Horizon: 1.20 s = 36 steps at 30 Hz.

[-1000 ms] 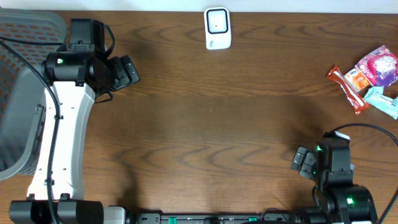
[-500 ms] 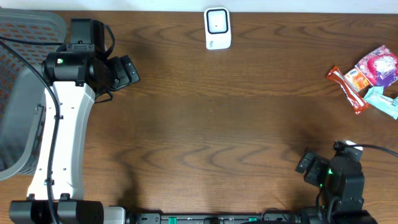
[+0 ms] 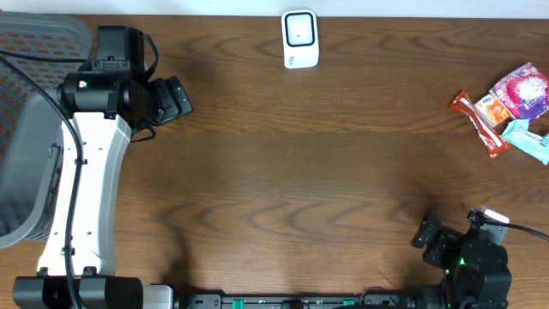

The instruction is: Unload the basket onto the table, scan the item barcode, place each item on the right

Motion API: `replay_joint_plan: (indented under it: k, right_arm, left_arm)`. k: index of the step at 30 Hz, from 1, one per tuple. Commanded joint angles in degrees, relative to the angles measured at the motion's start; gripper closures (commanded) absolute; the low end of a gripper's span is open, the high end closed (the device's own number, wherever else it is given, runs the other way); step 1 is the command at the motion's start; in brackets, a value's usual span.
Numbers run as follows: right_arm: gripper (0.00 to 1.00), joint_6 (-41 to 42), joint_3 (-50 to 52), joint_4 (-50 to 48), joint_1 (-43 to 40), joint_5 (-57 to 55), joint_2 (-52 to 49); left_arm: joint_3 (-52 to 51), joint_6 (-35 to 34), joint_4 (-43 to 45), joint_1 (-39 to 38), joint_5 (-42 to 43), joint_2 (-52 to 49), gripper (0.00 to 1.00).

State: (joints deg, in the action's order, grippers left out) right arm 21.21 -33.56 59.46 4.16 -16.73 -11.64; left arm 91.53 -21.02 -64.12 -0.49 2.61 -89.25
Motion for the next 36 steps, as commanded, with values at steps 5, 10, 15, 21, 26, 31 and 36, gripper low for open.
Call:
replay_joint_plan:
  k: [5, 10, 15, 21, 26, 31, 36]
  right_arm:
    - [0.01, -8.8, 0.0, -6.8, 0.4, 5.5, 1.3]
    - [0.01, -17.7, 0.4, -13.8, 0.4, 12.2, 1.4]
    - [0.01, -18.1, 2.6, -18.4, 0.4, 13.3, 1.4]
    - [0.01, -18.1, 9.3, -26.9, 0.4, 16.4, 3.7]
    - [0.01, -18.1, 17.6, -35.2, 0.4, 19.1, 9.2]
    - [0.01, -18.1, 23.1, -40.9, 0.4, 20.5, 11.3]
    - [0.01, -18.1, 26.3, -44.2, 0.4, 20.5, 11.3]
  left_arm:
    - [0.5, -0.3, -0.2, 0.1, -0.5, 0.6, 0.02]
    - [0.5, -0.3, -0.2, 0.1, -0.5, 0.6, 0.02]
    - [0.5, -0.3, -0.2, 0.1, -0.5, 0.6, 0.02]
    - [0.5, -0.3, -0.2, 0.1, -0.5, 0.6, 0.02]
    - [0.5, -0.3, -0.2, 0.1, -0.5, 0.6, 0.02]
    - [0.5, -0.3, -0.2, 0.1, -0.5, 0.6, 0.02]
    - [0.5, -0.3, -0.2, 0.1, -0.5, 0.6, 0.02]
